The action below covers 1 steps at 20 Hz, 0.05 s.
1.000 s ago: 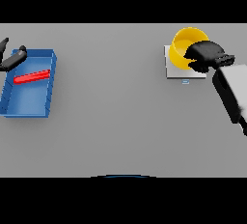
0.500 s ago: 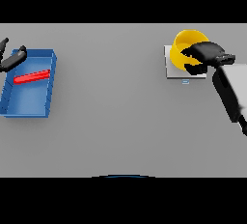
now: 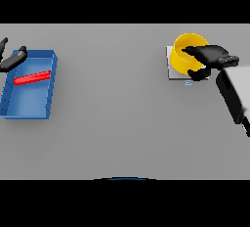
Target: Pick up the red beaker and tilt it to pour out 1 green nut into yellow bowl. Pick up the yellow bowl and place it on the metallic measuring scale.
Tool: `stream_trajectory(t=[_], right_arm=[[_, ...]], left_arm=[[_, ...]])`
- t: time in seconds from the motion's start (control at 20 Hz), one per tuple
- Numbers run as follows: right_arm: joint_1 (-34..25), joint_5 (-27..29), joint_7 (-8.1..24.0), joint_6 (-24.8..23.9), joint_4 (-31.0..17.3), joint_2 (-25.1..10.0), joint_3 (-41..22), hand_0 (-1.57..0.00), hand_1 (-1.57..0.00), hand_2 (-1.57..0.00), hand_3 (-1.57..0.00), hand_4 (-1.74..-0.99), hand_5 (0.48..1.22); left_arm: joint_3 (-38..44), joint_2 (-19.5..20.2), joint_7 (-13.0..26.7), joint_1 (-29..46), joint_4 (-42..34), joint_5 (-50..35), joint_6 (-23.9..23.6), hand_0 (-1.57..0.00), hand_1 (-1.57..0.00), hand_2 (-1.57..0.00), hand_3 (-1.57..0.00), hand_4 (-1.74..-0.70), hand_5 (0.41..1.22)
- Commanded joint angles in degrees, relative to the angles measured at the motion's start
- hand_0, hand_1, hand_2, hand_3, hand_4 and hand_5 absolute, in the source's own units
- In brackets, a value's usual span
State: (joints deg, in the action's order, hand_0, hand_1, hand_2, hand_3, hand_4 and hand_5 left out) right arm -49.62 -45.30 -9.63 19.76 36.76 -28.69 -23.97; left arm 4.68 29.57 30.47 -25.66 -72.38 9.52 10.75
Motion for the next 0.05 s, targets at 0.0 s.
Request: stream_trajectory(t=[0.0], right_arm=[[-0.64, 0.16, 0.78, 0.52, 0.28, 0.25, 0.15, -0.06, -0.06, -0.05, -0.04, -1.39, 0.779]], left_arm=[[-0.05, 0.05, 0.0, -0.76, 0.88, 0.21, 0.1, 0.0, 0.0, 0.0, 0.0, -0.83, 0.76]])
